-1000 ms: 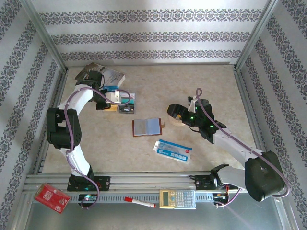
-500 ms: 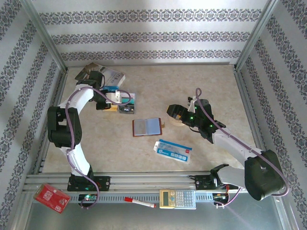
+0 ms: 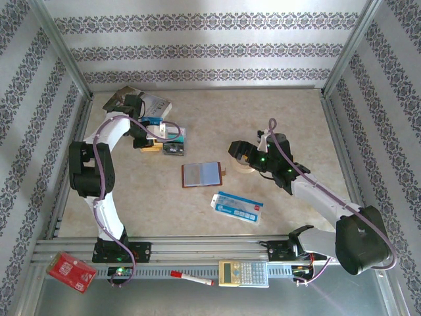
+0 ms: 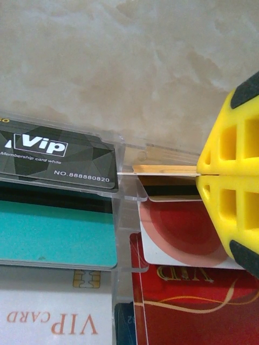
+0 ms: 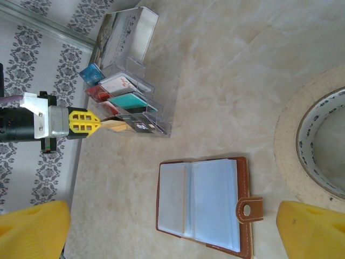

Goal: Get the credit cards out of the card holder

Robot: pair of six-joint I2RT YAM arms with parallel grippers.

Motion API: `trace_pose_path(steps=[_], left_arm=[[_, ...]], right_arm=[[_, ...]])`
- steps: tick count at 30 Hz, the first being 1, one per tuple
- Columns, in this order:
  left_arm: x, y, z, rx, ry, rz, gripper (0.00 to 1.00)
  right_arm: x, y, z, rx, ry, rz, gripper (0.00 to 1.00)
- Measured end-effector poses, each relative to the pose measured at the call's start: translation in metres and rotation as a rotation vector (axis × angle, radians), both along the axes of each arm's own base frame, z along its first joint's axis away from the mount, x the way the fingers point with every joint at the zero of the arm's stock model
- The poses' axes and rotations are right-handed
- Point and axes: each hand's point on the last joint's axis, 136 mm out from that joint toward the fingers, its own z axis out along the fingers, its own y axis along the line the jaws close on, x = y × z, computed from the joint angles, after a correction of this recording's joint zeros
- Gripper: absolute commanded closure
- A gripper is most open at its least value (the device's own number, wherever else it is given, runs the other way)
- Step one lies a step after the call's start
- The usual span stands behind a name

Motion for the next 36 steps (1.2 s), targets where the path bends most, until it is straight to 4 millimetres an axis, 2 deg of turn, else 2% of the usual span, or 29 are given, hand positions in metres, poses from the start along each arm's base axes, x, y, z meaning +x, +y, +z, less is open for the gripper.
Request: trace_pose_path(steps=[13,25,31,36], left_arm=[[0.001,0.01,-0.001,-0.033,0.006,0.025,0.96],[0.003,0.008,-0.013,-0.042,0.035,0.006,0.95],[0.003,0.008,-0.013,-0.042,0.033,0.001,0.82],[0.004,0.009,-0.013,-0.041,0.027,0.001,0.79]], right_arm=[[-0.001,-0.001,-0.003,-0.004,0.014,-0.004,0.02],[-0.003,-0.002,-0.005,-0.007,0.029,-0.005,0.02],[-0.003,-0.002,-0.006,-0.007,0.031,-0.006,0.02],[-0.003,0.002,-0.002,-0.007,0.026,0.002,0.02]])
